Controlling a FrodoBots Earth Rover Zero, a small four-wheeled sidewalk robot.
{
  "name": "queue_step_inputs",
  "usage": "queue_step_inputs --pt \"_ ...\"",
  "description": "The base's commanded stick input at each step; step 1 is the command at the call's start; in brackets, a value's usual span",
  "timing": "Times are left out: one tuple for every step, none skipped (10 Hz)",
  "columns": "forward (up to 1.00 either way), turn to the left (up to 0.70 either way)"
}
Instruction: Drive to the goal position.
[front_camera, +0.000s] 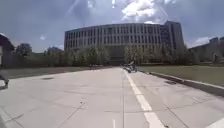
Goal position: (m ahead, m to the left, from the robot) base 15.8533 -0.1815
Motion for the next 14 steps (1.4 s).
queue_step_inputs --pt "0.70 0.00" --pt "0.70 0.00" --pt "0.70 0.00" --pt "0.70 0.00" --pt "0.70 0.00" --pt "0.70 0.00" --pt "0.70 0.00" --pt "0.70 0.00" --pt "0.70 0.00" --pt "0.70 0.00" --pt "0.70 0.00" --pt "0.70 0.00" --pt "0.70 0.00" --pt "0.70 0.00"
